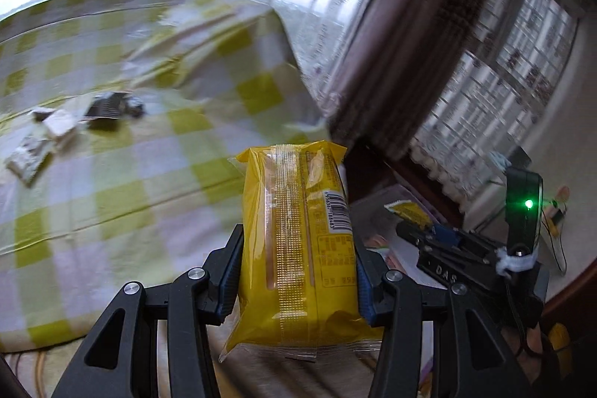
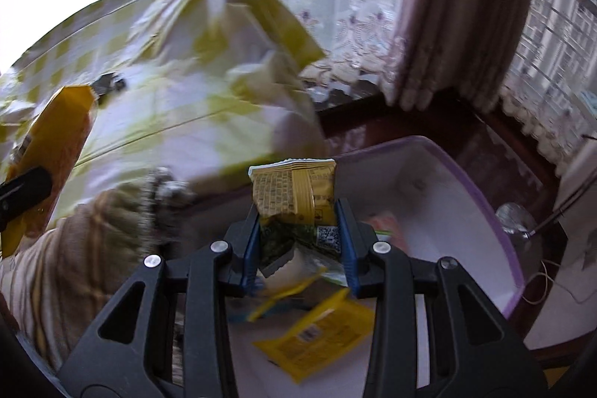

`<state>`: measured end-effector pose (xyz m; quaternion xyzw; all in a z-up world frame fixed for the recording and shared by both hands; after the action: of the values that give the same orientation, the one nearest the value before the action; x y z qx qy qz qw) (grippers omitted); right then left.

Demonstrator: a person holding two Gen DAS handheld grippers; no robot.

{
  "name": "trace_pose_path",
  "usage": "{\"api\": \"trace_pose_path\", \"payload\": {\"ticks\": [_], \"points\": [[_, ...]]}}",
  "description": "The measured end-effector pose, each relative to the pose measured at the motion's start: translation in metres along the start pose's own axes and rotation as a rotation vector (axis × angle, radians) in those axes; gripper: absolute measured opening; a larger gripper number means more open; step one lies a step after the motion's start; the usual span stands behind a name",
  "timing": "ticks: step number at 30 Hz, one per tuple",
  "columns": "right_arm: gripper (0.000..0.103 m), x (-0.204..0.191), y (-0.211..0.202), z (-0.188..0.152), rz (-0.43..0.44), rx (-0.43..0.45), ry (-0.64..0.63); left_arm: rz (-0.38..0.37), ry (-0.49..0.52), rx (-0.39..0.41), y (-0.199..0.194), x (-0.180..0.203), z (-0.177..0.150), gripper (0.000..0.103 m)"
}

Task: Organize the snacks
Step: 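Carry both bags into the white box and open both tools, then move both open tools back over the table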

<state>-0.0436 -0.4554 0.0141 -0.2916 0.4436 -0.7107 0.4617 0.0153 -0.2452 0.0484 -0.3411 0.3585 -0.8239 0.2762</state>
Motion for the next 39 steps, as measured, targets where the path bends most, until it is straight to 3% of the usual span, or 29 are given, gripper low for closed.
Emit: {"api": "trace_pose_path", "payload": {"ticks": [7,8,11,13,16,22,28,39], "points": [[0.042,0.037,-0.001,0.004,-0.033,0.001,0.084,-0.092,0.060,-0.058,0.020,0.034,0.003,0.054],[0.046,0.041,-0.002,0.005,-0.038,0.003,0.097,-0.110,0.076,-0.069,0.023,0.039,0.003,0.058],[0.077,0.048,-0.006,0.006,-0.052,0.012,0.117,-0.093,0.065,-0.054,0.022,0.037,0.004,0.069],[0.078,0.050,-0.007,0.005,-0.052,0.021,0.120,-0.091,0.043,-0.053,0.023,0.031,0.006,0.069],[0.078,0.046,-0.005,0.005,-0.035,0.012,0.112,-0.040,0.015,-0.039,0.021,0.022,0.008,0.069],[0.078,0.028,-0.006,0.006,-0.012,0.005,0.070,0.181,-0.062,-0.019,0.014,-0.004,0.008,0.069],[0.078,0.005,-0.006,0.008,0.005,-0.003,0.023,0.286,-0.130,-0.003,0.004,-0.033,0.007,0.069],[0.078,-0.047,-0.008,0.012,0.065,-0.008,-0.055,0.316,-0.254,0.018,-0.016,-0.084,0.001,0.069]]}}
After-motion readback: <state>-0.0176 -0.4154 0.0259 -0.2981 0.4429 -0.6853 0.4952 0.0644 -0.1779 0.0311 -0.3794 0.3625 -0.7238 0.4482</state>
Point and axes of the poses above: each gripper's, at about its wrist camera, not at the fingertips, and y roughly the way its jaws point, x to its right, z to its top, the point moved 2 cm from there along y, roughly the way its jaws point, and after that the axes turned 14 degrees about -x, right-handed, at the moved point
